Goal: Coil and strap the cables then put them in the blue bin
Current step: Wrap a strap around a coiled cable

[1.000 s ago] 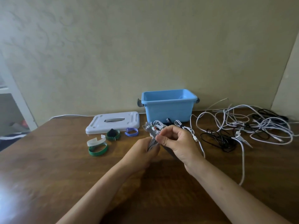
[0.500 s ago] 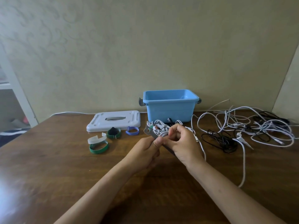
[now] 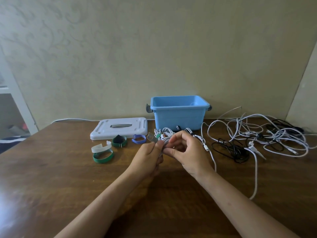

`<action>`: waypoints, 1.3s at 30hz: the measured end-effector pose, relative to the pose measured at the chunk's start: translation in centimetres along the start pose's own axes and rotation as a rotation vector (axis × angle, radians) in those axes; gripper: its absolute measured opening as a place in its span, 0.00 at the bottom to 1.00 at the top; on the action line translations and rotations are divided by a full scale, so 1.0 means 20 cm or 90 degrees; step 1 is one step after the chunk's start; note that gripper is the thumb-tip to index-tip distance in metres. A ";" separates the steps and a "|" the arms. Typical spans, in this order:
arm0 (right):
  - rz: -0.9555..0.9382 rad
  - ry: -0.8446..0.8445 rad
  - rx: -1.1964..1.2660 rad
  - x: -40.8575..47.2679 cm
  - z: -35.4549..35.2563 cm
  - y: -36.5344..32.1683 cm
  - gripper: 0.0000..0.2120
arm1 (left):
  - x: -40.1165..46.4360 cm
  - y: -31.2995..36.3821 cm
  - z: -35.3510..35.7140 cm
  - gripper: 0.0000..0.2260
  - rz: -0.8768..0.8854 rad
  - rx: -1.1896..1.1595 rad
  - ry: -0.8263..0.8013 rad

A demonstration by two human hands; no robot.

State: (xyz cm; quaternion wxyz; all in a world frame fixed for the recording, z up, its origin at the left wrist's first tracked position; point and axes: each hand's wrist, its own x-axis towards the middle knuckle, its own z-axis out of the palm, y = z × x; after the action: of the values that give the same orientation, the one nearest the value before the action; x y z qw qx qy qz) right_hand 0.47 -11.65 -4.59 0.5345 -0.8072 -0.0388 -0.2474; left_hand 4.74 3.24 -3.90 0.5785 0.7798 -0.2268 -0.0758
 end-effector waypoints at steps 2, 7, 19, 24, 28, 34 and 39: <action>-0.020 -0.007 -0.009 0.00 -0.01 0.00 0.13 | 0.00 0.00 -0.01 0.20 0.010 -0.018 0.039; -0.013 -0.009 -0.139 0.01 -0.07 0.00 0.13 | 0.00 0.01 -0.07 0.20 0.031 -0.044 0.084; 0.306 -0.215 0.188 0.03 -0.15 0.04 0.10 | -0.01 0.01 -0.07 0.17 0.079 -0.058 -0.012; 0.323 -0.287 0.331 0.04 -0.23 0.07 0.17 | -0.05 0.02 -0.07 0.12 0.131 -0.060 -0.126; 0.333 -0.311 0.420 0.06 -0.27 0.09 0.17 | -0.06 0.02 -0.07 0.12 0.148 -0.017 -0.197; 0.360 -0.339 0.364 0.06 -0.29 0.04 0.23 | -0.04 0.01 -0.10 0.14 0.134 0.085 -0.193; 0.361 -0.357 0.309 0.05 -0.28 0.01 0.21 | -0.02 -0.01 -0.09 0.14 0.134 0.186 -0.153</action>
State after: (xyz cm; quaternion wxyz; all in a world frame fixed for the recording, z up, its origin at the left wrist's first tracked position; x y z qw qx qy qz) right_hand -0.55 -16.83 -2.61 0.7232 -0.6735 -0.0164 0.1521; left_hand 5.08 5.02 -3.51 0.4329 0.8129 -0.3826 -0.0737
